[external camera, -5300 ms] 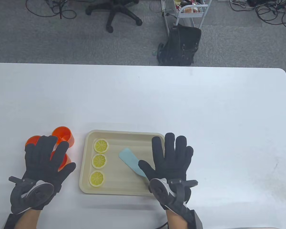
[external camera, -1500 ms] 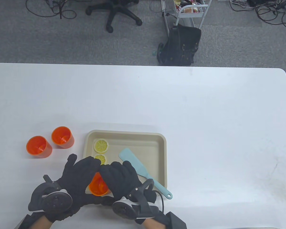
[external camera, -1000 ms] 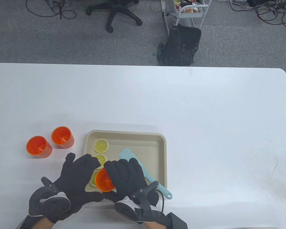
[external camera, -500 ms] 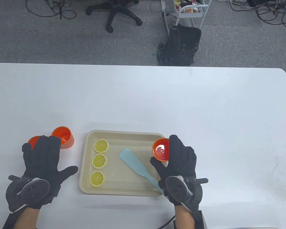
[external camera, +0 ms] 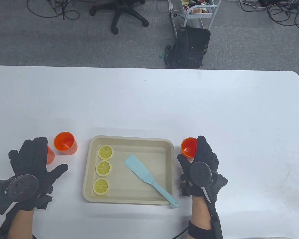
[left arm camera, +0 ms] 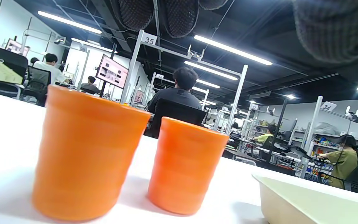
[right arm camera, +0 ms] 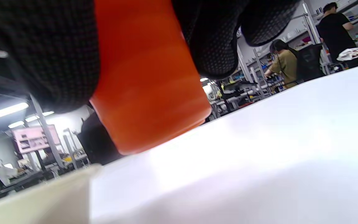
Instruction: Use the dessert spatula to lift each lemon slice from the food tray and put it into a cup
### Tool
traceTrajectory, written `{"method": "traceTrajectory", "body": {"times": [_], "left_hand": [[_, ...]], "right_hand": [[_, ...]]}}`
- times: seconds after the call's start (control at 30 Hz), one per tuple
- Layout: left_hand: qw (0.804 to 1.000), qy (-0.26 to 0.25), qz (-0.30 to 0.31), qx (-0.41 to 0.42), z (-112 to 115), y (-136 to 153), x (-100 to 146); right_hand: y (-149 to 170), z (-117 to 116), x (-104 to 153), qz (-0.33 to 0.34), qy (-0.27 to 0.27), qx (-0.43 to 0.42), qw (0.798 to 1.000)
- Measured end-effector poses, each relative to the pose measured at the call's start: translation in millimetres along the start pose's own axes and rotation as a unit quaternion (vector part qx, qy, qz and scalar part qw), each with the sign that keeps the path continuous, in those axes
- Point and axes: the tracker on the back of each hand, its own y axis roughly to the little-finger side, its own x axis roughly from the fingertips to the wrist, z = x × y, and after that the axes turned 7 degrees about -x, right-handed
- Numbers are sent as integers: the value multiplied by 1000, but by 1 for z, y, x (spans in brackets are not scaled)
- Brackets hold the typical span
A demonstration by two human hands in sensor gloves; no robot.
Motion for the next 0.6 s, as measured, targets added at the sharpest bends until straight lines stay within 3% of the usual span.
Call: {"method": "traceTrajectory", "body": {"times": [0.3,0.6], "left_hand": [[999,10,-26,21,4,14,-2],[999,18,-41,13,5,16,-3]], "right_hand": [[9,-30,-6,-29,-37,44,998],[4,-36,-8,-30,-53,40,997]]}}
